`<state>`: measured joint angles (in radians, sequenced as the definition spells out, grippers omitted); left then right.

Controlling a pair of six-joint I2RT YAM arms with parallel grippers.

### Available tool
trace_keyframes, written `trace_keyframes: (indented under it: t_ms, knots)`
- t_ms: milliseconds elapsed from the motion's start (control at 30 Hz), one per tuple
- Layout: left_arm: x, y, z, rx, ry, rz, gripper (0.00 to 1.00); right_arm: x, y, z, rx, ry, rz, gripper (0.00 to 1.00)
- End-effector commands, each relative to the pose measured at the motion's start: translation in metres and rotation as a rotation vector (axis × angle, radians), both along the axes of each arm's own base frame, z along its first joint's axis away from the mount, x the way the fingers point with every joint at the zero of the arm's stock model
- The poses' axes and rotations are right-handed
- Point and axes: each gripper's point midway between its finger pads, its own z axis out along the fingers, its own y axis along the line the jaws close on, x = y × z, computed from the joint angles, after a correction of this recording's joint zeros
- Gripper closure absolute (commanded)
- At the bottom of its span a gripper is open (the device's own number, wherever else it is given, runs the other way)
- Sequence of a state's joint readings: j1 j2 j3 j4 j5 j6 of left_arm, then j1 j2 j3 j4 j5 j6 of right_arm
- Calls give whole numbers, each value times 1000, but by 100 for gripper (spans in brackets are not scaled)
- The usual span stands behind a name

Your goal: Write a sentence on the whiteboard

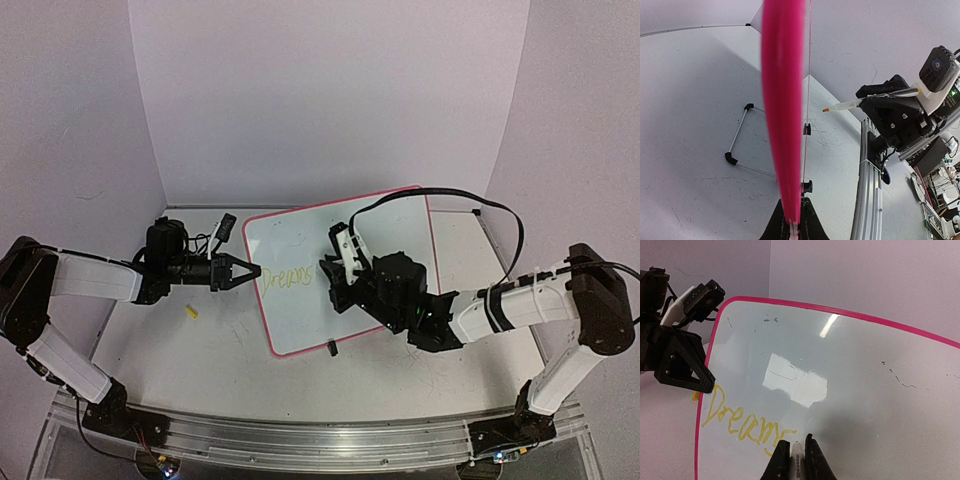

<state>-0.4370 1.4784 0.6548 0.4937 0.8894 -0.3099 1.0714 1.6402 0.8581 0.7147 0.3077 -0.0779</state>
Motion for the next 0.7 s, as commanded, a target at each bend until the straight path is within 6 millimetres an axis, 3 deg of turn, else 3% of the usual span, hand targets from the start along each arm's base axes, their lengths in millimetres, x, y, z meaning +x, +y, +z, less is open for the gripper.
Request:
trace_keyframes:
  t_ms: [0, 267, 667]
  knots:
    - [2, -6, 7, 22, -75, -8, 100, 8, -6, 8, 35, -10, -42, 100]
    - [2, -7, 5, 25, -73, -11, 100, 5, 4, 9, 16, -25, 16, 100]
    - [2, -7, 6, 24, -75, -13, 100, 16, -2, 7, 21, -21, -51, 100]
